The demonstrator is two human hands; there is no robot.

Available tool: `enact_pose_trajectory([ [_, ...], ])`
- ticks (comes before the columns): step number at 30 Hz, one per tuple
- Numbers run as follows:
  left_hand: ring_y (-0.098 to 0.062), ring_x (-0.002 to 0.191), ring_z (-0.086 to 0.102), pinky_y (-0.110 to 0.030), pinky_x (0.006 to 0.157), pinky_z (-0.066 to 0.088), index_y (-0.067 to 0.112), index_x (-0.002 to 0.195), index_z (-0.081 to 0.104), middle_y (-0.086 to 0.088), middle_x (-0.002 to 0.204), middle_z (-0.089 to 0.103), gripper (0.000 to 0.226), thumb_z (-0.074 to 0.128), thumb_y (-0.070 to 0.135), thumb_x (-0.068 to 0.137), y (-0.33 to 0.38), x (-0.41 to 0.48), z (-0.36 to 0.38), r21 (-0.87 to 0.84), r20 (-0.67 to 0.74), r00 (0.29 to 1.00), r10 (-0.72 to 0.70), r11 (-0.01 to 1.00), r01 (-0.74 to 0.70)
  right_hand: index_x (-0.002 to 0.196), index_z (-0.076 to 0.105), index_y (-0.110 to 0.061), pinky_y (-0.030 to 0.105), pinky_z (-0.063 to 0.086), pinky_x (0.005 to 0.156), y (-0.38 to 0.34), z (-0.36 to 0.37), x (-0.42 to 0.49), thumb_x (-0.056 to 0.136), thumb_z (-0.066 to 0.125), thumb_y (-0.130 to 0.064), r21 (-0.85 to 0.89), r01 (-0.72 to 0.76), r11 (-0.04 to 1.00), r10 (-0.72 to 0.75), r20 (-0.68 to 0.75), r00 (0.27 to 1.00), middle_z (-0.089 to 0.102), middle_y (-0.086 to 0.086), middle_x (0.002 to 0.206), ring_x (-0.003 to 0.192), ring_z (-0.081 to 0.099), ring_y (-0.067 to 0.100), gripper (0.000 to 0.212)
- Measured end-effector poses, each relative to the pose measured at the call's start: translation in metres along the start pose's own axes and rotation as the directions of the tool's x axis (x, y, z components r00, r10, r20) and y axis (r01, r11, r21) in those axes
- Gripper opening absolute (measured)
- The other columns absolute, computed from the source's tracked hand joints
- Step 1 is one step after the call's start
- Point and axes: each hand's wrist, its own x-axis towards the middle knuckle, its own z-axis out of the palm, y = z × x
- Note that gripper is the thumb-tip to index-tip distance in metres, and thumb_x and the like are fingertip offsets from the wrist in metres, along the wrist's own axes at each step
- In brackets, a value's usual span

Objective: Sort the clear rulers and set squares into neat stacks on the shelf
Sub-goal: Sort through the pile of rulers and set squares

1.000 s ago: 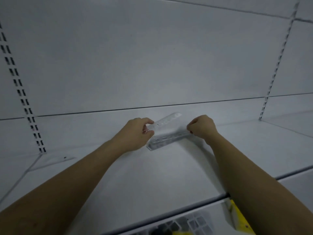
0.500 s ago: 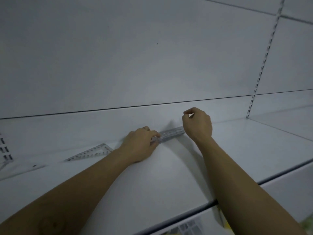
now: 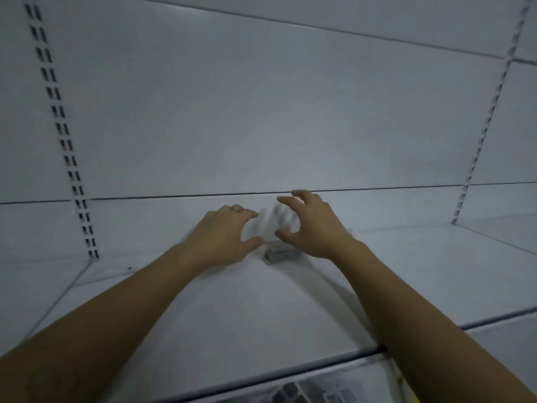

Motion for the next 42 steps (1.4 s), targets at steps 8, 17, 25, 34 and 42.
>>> enact_pose_trajectory([
  [8, -0.017, 0.134, 0.037, -0.039, 0.109, 0.032, 0.031, 0.144, 0.035, 0.005, 0.147, 0.040, 0.072, 0.047, 0.068, 0.084, -0.105, -0.091, -0.067, 0.053, -0.073, 0.979, -0.190, 0.980, 0.194, 0.148, 0.027, -0.036, 0.043, 0.018, 0.117, -0.125, 0.004, 0.034, 0.082, 0.061, -0.059, -0.005, 0.243, 0.970, -0.242, 0.076, 0.967, 0.021, 0.000, 0.158, 0.143, 0.022, 0.024, 0.077],
  [17, -0.020, 0.133, 0.039, -0.040, 0.108, 0.032, 0.030, 0.143, 0.037, 0.004, 0.148, 0.040, 0.084, 0.032, 0.078, 0.074, -0.227, -0.240, -0.129, 0.171, -0.085, 0.872, -0.481, 0.855, 0.489, 0.151, 0.021, -0.031, 0.041, 0.017, 0.119, -0.300, 0.046, 0.059, 0.082, 0.054, -0.067, 0.053, 0.507, 0.860, -0.507, 0.198, 0.839, 0.022, 0.002, 0.158, 0.144, 0.022, 0.021, 0.084],
  [25, -0.022, 0.131, 0.041, -0.035, 0.107, 0.033, 0.024, 0.141, 0.043, -0.001, 0.145, 0.045, 0.078, 0.045, 0.073, 0.080, -0.326, -0.375, -0.167, 0.147, -0.126, 0.739, -0.662, 0.724, 0.674, 0.152, 0.018, -0.028, 0.042, 0.027, 0.114, -0.463, 0.095, 0.063, 0.082, 0.055, -0.066, 0.190, 0.606, 0.772, -0.632, 0.329, 0.702, 0.024, 0.001, 0.157, 0.141, 0.028, 0.022, 0.088],
  [34, -0.024, 0.132, 0.039, -0.042, 0.108, 0.034, 0.035, 0.142, 0.037, 0.000, 0.148, 0.041, 0.073, 0.042, 0.075, 0.080, -0.415, -0.477, -0.199, 0.189, -0.130, 0.583, -0.802, 0.557, 0.809, 0.152, 0.018, -0.029, 0.047, 0.029, 0.112, -0.606, 0.152, 0.052, 0.083, 0.050, -0.069, 0.253, 0.598, 0.761, -0.638, 0.460, 0.617, 0.025, 0.006, 0.155, 0.139, 0.032, 0.029, 0.086],
  [42, -0.025, 0.130, 0.042, -0.048, 0.105, 0.029, 0.035, 0.139, 0.041, 0.001, 0.140, 0.050, 0.064, 0.039, 0.070, 0.085, -0.455, -0.490, -0.195, 0.111, -0.147, 0.489, -0.860, 0.477, 0.872, 0.151, 0.021, -0.026, 0.045, 0.030, 0.110, -0.651, 0.181, 0.064, 0.093, 0.029, -0.066, 0.181, 0.533, 0.826, -0.548, 0.473, 0.689, 0.033, 0.012, 0.152, 0.136, 0.036, 0.032, 0.071],
])
